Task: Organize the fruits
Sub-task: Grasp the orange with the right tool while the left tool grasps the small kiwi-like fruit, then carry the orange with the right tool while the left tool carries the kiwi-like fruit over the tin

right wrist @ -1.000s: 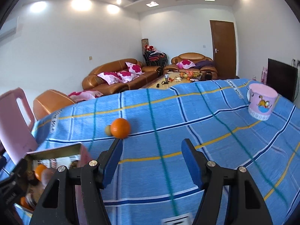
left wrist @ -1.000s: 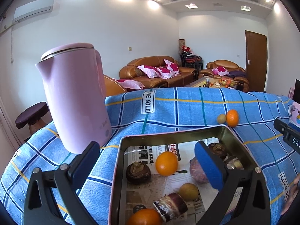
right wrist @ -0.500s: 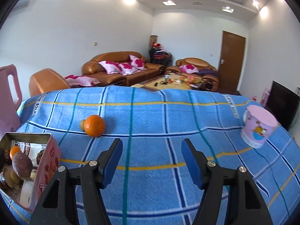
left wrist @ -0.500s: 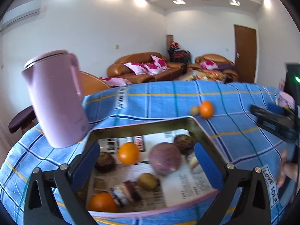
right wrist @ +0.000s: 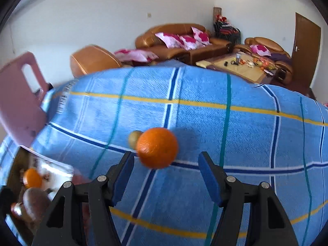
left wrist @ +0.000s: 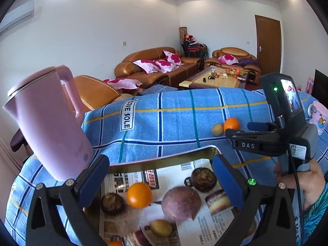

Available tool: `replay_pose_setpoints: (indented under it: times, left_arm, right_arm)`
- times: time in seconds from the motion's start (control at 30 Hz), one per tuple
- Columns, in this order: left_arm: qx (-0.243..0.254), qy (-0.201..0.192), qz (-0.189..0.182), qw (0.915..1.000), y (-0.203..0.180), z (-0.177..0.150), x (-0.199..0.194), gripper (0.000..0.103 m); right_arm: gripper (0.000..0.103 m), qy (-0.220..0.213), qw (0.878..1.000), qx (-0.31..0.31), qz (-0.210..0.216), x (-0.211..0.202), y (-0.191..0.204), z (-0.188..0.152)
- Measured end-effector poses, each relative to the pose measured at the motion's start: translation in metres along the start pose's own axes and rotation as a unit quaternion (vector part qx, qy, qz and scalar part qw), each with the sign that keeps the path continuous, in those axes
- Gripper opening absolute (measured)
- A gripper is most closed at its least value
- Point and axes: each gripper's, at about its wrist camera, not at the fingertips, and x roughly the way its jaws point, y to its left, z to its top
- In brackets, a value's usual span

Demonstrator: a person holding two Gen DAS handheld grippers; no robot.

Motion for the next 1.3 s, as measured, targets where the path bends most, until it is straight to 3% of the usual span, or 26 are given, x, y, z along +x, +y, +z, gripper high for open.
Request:
replay_pose_setpoints:
  times: [0.13, 0.17, 0.2, 0.23, 0.27, 0.37, 0.5, 0.77, 0.93, 1.17, 1.3]
  left_arm:
    - [-0.002, 0.010, -0.002, 0.9999, -0.002, 0.008, 0.011, 0.103]
    - [-0.005, 0.015, -0.004, 0.9999, -0.002, 0.010, 0.014, 0.103]
    - [-0.010, 0.022, -0.009, 0.9997, -0.003, 0.012, 0.018, 0.103]
    - [-0.014, 0.028, -0.013, 0.9994, -0.003, 0.015, 0.022, 0.103]
    - [-0.021, 0.035, -0.019, 0.9990, -0.005, 0.018, 0.025, 0.103]
    - [-0.027, 0.039, -0.025, 0.9985, -0.010, 0.024, 0.028, 0.103]
    - [-0.013, 0.033, -0.021, 0.9991, -0.034, 0.036, 0.032, 0.100]
    - [-0.010, 0.071, -0.037, 0.9968, -0.100, 0.054, 0.064, 0.078]
    - [-0.038, 0.123, -0.020, 0.9915, -0.126, 0.057, 0.098, 0.053]
    - [-0.057, 0.182, 0.013, 0.9815, -0.152, 0.046, 0.143, 0.039]
    - [-0.061, 0.167, 0.027, 0.9836, -0.157, 0.044, 0.143, 0.037]
  right_arm:
    - [0.065, 0.032, 0.999, 0.003, 0.030, 0.015, -0.002, 0.003]
    - [0.063, 0.035, 0.999, 0.003, 0.031, 0.016, -0.003, 0.003]
    - [0.052, 0.032, 0.999, 0.004, 0.036, 0.013, -0.003, 0.001]
    - [0.047, 0.031, 0.999, 0.003, 0.040, 0.011, -0.004, 0.000]
    - [0.047, 0.031, 0.999, 0.001, 0.040, 0.009, -0.004, -0.001]
    - [0.046, 0.023, 1.000, 0.000, 0.015, -0.002, -0.006, -0.009]
    - [0.046, -0.027, 0.999, 0.010, -0.015, -0.045, -0.025, -0.029]
    - [0.047, -0.097, 0.992, 0.045, -0.073, -0.102, -0.080, -0.056]
    - [0.047, -0.115, 0.988, 0.058, -0.086, -0.110, -0.098, -0.055]
    - [0.047, -0.117, 0.987, 0.088, -0.065, -0.109, -0.109, -0.053]
    - [0.047, -0.121, 0.987, 0.091, -0.062, -0.113, -0.112, -0.055]
